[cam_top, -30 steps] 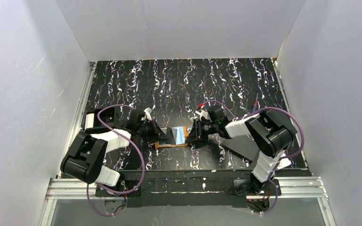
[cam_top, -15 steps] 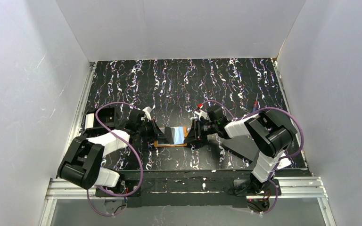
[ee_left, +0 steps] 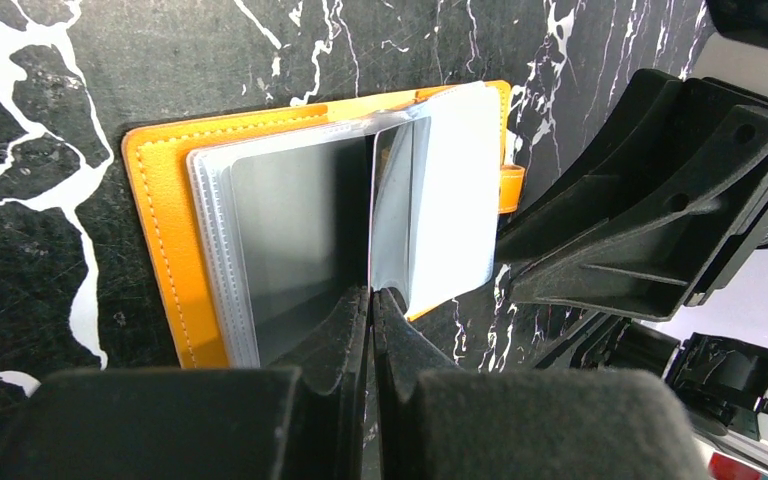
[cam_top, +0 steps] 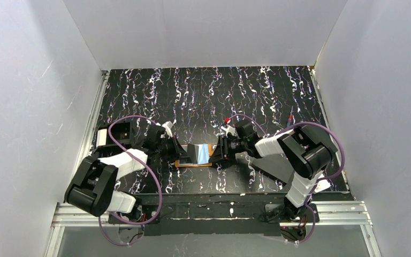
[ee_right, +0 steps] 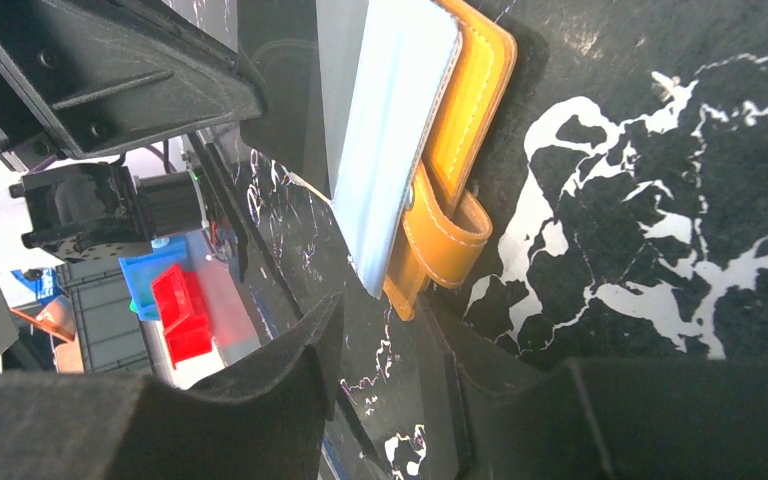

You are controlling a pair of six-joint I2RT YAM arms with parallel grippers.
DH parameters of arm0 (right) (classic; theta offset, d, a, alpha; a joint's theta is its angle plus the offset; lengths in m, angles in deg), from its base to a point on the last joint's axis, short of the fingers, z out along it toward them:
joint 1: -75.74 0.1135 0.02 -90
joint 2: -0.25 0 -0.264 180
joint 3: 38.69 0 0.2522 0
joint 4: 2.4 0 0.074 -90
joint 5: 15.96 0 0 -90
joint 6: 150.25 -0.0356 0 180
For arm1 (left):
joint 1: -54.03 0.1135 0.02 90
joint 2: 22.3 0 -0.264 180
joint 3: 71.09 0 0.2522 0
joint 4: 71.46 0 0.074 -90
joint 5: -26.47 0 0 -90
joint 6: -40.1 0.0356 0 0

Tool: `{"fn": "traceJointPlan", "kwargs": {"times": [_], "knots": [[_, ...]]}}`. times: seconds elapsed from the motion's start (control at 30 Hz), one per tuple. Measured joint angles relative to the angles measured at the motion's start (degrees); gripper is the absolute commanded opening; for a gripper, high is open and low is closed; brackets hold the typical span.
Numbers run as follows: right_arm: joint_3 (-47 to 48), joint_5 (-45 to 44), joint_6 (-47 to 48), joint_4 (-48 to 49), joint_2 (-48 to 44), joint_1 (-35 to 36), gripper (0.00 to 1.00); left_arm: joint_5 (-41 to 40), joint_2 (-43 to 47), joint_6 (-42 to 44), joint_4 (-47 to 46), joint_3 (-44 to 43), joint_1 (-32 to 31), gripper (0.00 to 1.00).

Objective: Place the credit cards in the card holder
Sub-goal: Insert the credit card into the card holder.

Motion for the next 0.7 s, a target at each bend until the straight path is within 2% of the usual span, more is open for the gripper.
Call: {"fn": "traceJointPlan", "kwargs": {"times": [0.4,0.7], "knots": [[0.0,0.04,-0.22,0.11,0.11,0.0,0.42,-1.81,0.94,-3.17,-6.27,3.45,-1.07,0.0],[0.0,0.04,-0.22,0.11,0.11,0.0,0.42,-3.85,3.48,-5.38,-7.61,5.4,-1.55,0.0]]}}
